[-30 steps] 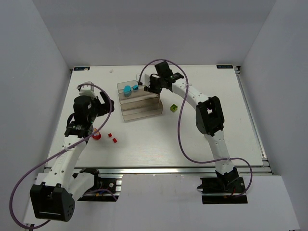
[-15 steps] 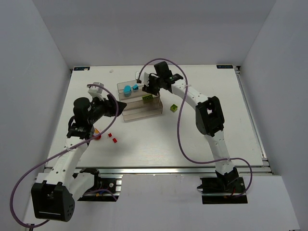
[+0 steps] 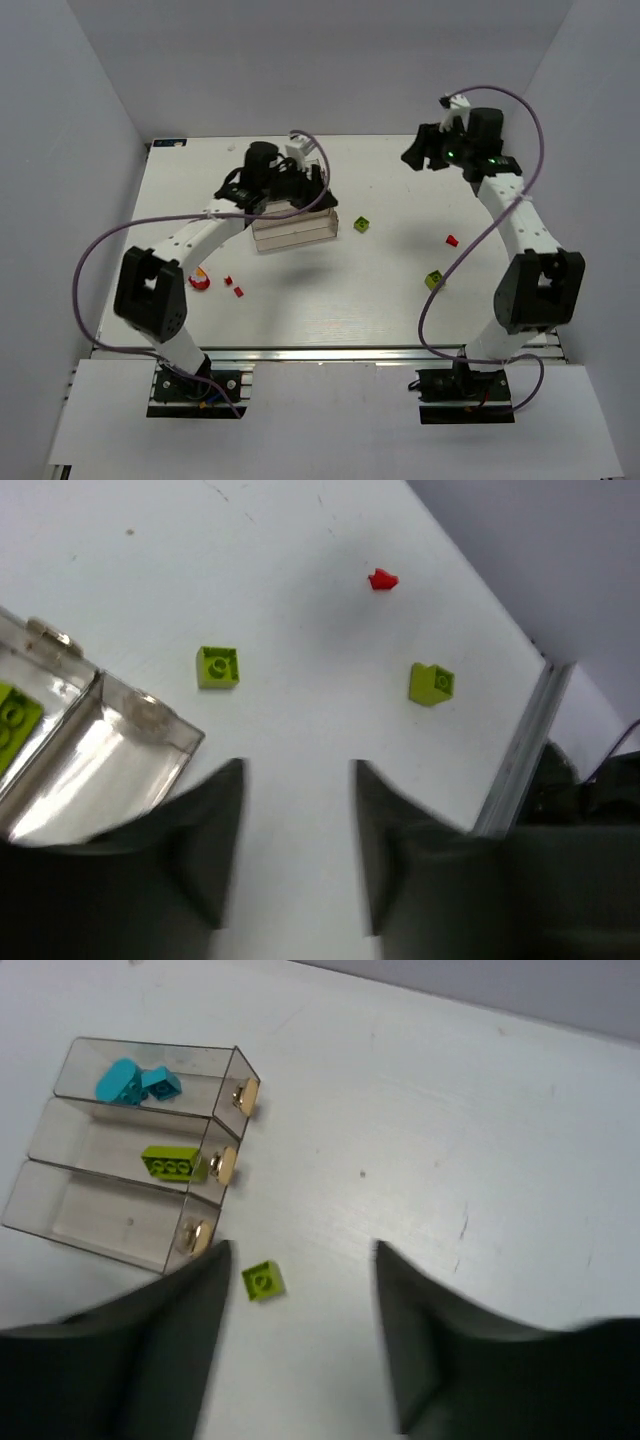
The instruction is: Sort the legos into containers by color
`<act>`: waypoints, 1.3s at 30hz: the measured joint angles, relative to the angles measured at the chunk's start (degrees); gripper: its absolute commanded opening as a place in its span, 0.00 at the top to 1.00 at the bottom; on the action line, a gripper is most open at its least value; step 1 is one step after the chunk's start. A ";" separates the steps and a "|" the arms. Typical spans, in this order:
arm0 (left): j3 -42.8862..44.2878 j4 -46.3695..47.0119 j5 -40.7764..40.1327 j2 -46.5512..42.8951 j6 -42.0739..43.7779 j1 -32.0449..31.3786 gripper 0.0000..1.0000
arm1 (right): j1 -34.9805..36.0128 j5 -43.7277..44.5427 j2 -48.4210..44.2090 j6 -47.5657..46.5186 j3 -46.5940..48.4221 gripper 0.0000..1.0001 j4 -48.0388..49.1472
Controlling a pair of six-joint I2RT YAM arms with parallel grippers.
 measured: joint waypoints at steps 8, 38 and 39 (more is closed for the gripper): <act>24.50 -15.78 -13.29 22.45 9.33 -12.28 0.25 | -10.27 -13.77 -16.50 -0.07 -20.06 0.11 -5.01; 53.90 -33.35 -45.46 50.75 17.73 -20.96 0.31 | -29.16 -38.49 -27.12 -1.14 -27.76 0.14 -5.64; 53.90 -33.53 -45.27 50.99 17.70 -20.96 0.35 | -29.33 -38.66 -27.12 -1.07 -27.76 0.14 -5.62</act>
